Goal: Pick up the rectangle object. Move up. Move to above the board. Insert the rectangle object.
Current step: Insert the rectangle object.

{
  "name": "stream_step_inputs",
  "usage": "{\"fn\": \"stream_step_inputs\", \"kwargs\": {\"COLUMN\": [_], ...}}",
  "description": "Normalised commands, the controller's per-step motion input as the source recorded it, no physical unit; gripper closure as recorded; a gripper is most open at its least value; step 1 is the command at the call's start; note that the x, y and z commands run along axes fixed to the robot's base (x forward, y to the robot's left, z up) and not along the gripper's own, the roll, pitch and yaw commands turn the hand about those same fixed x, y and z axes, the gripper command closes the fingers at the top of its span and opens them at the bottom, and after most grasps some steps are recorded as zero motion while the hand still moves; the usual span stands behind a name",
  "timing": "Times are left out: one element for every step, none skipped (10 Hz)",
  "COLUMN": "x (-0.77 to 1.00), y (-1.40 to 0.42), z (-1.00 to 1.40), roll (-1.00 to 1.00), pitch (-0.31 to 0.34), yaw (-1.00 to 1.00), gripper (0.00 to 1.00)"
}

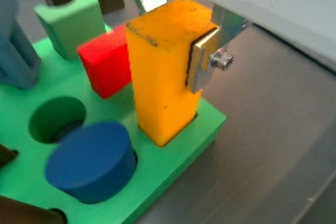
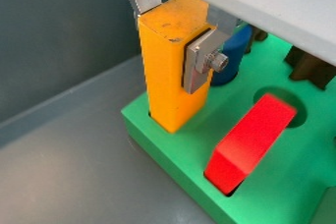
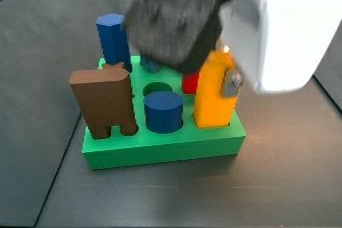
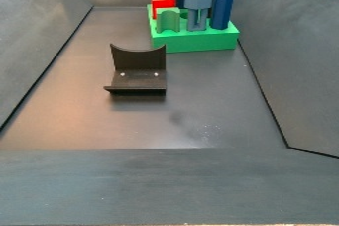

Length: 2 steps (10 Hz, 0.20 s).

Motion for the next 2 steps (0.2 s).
{"fn": "stream_step_inputs", "kwargs": {"x": [0.0,0.0], "y": [0.0,0.0], "z": [0.0,0.0], "roll": [0.0,0.0], "pitch": [-0.019,0.0], "yaw": [0.0,0.0], "gripper": [1.0,1.0]}}
